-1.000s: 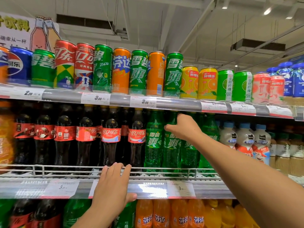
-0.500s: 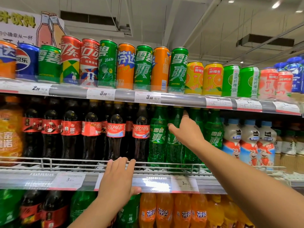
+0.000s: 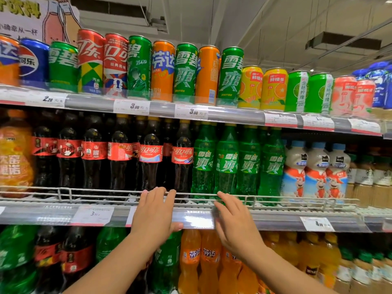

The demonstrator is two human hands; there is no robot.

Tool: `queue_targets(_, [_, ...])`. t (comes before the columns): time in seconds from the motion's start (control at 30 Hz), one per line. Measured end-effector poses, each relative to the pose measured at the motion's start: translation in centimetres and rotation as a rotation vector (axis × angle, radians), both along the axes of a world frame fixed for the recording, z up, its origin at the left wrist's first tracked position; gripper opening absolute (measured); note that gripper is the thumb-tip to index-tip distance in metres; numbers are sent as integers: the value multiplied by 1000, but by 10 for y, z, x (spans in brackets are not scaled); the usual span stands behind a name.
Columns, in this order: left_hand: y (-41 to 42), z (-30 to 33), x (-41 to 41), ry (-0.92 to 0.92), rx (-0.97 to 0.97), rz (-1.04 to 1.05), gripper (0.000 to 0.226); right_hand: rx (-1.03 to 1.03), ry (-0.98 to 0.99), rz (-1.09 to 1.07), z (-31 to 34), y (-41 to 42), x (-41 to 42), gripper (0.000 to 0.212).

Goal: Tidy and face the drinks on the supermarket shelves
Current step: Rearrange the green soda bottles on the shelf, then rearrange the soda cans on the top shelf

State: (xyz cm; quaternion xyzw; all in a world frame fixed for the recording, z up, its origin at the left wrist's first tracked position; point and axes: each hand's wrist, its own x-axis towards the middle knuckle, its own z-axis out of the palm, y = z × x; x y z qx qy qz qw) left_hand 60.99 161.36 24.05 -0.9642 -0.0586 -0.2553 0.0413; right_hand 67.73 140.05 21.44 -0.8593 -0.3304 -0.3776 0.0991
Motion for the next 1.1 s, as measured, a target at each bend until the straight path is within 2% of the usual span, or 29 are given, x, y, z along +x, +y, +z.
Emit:
queue_targets(0.13, [-1,4,-5,16,14,-4,93,4,-49,-80,2,7,-4,54])
queue_targets(0.27, [1,21,-15,24,5,-71,92,-36,-41,-144,8,13,-4,55])
queue_targets(0.43, [11,105,-22,-587,211,-296,65,-101,27,-180,20,14,-5,47])
queue_targets(0.47, [16,125,-20,-643,239,-288,62,-148,55,-177,29,14,-7,48])
queue_targets(0.53, [26,159,-16,-615,263,-205,59,-196,102,-137,54,13,-9,54])
queue_targets(0.6, [41,180,-6,-547,221,-106,58,-162,56,-36,94,9,-13,51])
queue_targets(0.7, [55,193,2,-509,163,-21,59,76,-81,107,173,7,-25,37])
queue_targets(0.77, [58,196,5,-503,176,0,60,194,-160,125,226,9,-27,33])
queue_targets(0.87, [57,199,8,-530,178,25,56,296,-282,75,294,15,-18,35])
queue_targets(0.97, [55,194,14,-527,201,55,54,315,-354,-71,336,23,-2,50])
queue_targets(1.1, [57,192,17,-533,168,43,56,204,-210,-362,362,31,23,63])
